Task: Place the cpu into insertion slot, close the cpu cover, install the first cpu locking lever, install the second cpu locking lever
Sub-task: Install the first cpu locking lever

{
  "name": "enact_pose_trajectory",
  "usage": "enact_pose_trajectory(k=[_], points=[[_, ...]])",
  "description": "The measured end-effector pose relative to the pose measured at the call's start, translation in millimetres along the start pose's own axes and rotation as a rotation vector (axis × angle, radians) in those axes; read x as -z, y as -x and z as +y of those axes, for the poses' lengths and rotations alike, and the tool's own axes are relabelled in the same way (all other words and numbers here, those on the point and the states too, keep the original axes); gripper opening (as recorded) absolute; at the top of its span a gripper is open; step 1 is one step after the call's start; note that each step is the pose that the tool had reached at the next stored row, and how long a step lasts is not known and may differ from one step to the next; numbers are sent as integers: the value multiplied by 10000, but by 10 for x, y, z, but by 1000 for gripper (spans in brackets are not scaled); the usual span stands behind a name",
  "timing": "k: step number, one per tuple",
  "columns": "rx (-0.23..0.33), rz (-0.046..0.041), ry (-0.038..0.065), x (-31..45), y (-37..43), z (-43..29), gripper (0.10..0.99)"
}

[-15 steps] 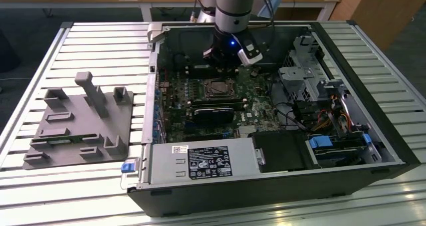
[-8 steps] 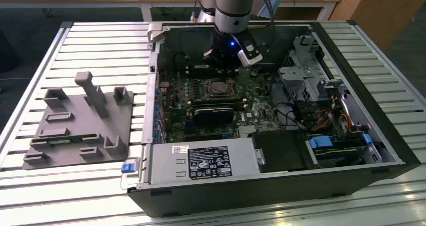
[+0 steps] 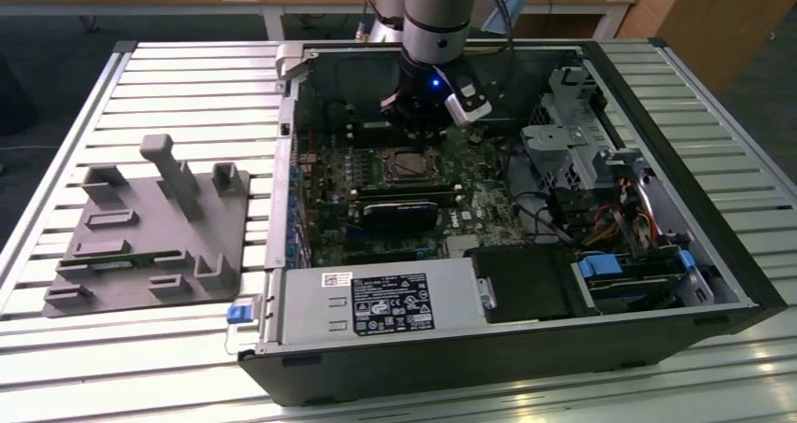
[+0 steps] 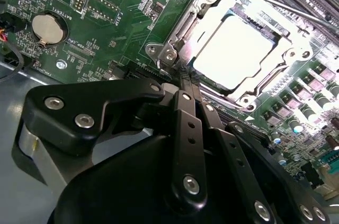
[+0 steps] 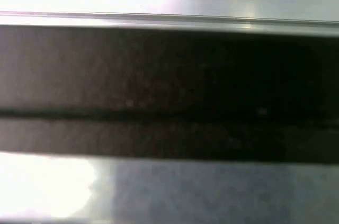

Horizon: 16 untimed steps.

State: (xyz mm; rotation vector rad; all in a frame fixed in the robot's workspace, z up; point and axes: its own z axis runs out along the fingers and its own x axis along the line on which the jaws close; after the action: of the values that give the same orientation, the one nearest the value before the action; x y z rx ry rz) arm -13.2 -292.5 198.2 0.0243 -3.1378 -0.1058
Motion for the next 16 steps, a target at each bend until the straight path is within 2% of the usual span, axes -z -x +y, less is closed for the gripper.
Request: enact_pose_trajectory(k=[5, 10, 12, 16], points=[[-2, 12, -15, -26, 17, 17, 106], [2, 5, 13, -26, 20, 31, 106], [0, -1, 27, 4, 21, 37, 106], [-1, 7, 12, 130, 19, 42, 106]])
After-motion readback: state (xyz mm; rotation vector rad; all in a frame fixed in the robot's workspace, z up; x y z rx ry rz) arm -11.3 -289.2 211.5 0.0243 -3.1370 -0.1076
